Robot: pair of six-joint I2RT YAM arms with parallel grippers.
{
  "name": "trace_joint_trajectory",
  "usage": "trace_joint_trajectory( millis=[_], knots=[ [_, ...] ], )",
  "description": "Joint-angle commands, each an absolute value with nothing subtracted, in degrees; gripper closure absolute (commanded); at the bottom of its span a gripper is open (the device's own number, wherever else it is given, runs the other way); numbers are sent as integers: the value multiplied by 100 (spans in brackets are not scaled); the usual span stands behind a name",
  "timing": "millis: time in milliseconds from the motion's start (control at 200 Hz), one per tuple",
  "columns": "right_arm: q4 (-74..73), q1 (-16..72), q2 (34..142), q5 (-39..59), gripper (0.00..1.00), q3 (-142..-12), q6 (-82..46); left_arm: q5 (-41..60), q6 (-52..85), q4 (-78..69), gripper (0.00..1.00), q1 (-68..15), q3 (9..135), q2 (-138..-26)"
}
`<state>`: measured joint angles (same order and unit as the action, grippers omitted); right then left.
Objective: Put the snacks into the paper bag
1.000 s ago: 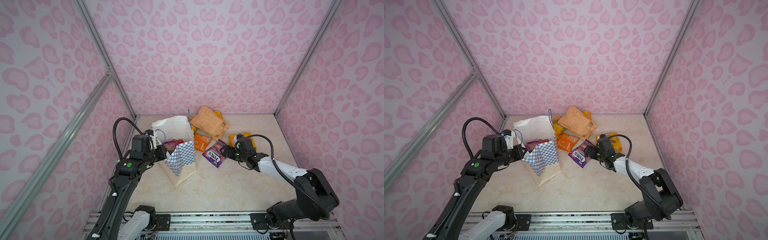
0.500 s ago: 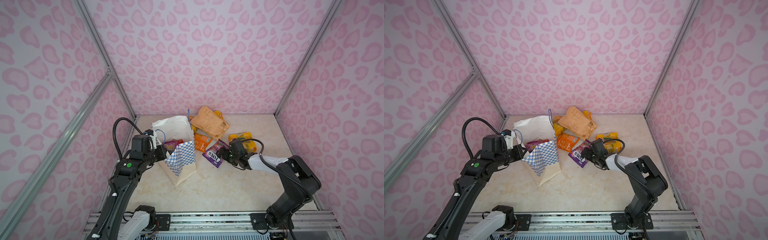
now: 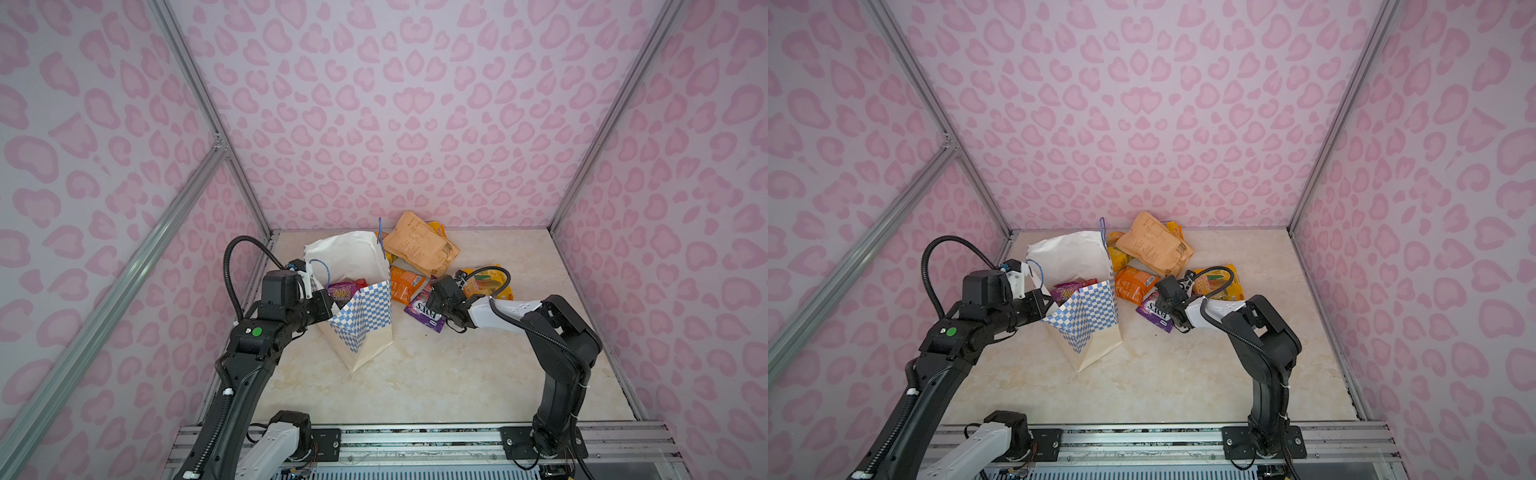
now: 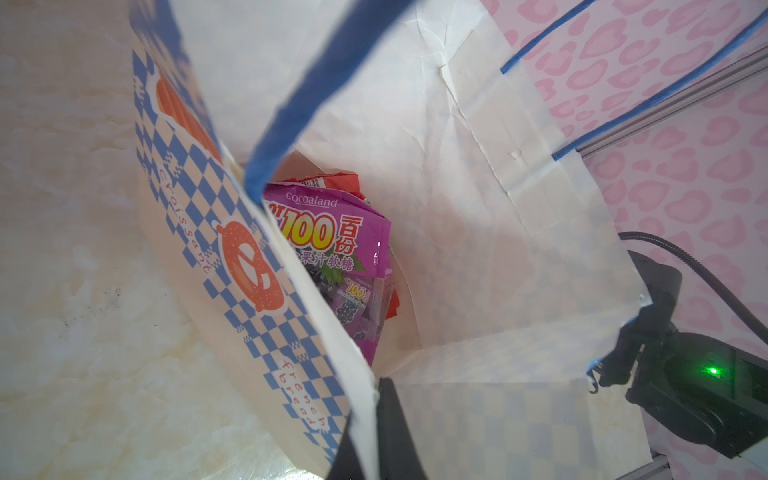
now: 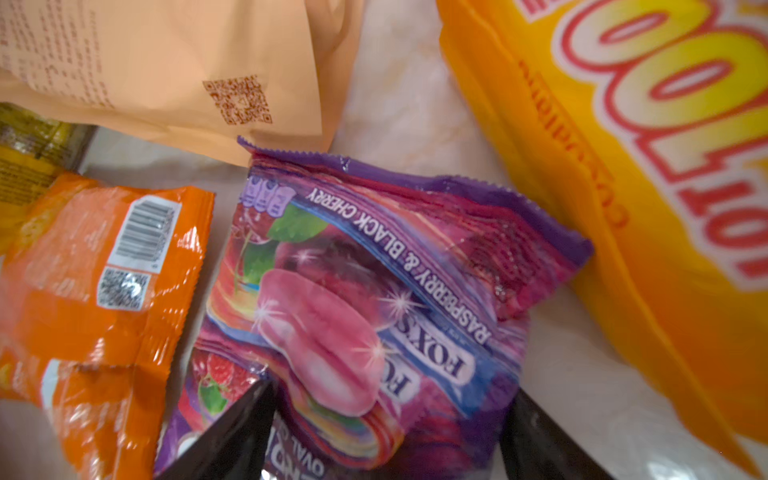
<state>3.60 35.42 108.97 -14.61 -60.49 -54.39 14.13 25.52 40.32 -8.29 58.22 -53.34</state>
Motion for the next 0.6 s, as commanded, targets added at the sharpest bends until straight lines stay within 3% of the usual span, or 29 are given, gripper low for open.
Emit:
trace_joint_trajectory(
  millis=[0, 285, 450, 595],
  knots=[
    [1104, 3572, 11161, -1491, 24, -5975, -5756, 1380, 2516, 3720, 95, -817, 5818, -5294],
    [477, 3579, 10612, -1335, 53, -5669, -5269, 1380, 2514, 3735, 95, -809, 5818, -5283],
    [388, 3588, 10109, -1085, 76, -5608, -4804, 1371, 2514, 3735, 95, -809, 5810, -5292],
    [551, 3614, 9431, -1010, 84, -5521, -4642, 1371, 2514, 3739, 95, -807, 5814, -5300]
  ],
)
